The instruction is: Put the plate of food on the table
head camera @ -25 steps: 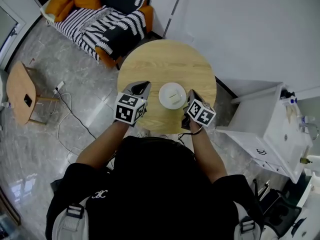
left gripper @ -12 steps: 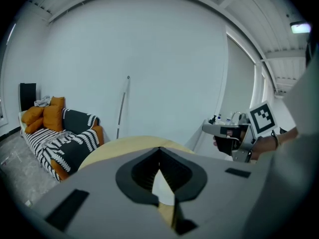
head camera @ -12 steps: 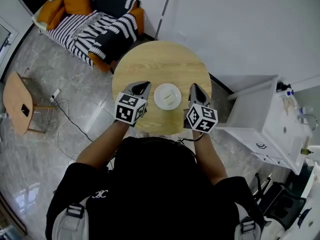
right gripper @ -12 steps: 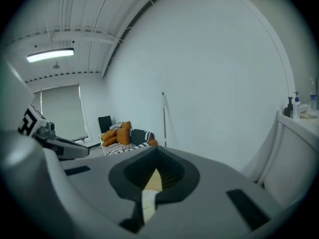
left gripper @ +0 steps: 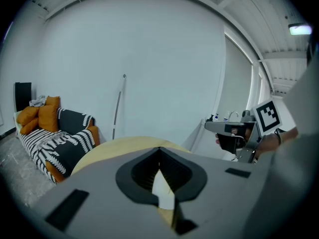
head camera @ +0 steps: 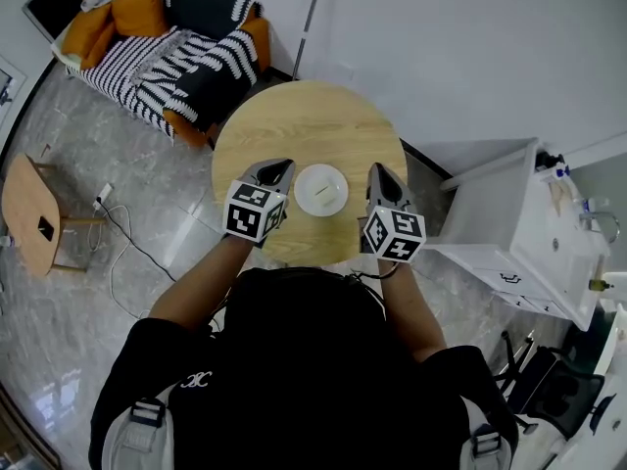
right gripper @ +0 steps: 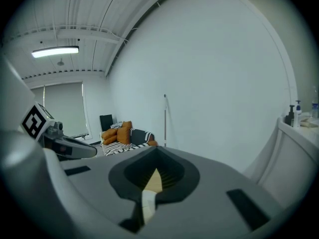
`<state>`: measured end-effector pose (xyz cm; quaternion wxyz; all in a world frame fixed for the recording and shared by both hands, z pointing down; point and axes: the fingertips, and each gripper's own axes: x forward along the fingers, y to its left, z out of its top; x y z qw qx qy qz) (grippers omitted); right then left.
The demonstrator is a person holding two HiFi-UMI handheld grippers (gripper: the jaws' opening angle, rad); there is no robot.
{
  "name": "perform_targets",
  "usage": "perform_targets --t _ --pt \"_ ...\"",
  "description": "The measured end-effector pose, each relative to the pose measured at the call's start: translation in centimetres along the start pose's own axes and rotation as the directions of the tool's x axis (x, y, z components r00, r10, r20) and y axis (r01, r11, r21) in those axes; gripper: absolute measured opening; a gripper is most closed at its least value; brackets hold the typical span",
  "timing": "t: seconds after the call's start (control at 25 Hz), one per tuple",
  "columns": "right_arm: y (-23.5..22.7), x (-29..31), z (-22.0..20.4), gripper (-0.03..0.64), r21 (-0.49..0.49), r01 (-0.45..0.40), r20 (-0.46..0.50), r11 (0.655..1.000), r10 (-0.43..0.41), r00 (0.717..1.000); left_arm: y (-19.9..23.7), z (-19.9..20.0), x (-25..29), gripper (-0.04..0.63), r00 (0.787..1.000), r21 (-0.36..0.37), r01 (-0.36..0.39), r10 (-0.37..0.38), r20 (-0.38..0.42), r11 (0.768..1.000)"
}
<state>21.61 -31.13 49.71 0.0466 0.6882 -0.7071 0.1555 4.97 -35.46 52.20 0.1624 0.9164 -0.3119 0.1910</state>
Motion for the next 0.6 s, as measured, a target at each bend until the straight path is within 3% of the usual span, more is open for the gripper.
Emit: perform_targets --t 0.36,0.6 --pt "-0.57 -0.24 0.29 0.006 0.01 0.006 -0.003 1.0 -0.006 1.0 -0.47 0.25 0.56 0.008 1.0 0.013 0.017 -0.017 -0.003 1.0" --pt "-0.39 0.13 0.47 0.006 -0.05 0.012 0.007 0.999 -0.011 1.0 -0.04 0.05 0.75 0.008 1.0 0.012 0.015 -0.015 -0.003 1.0"
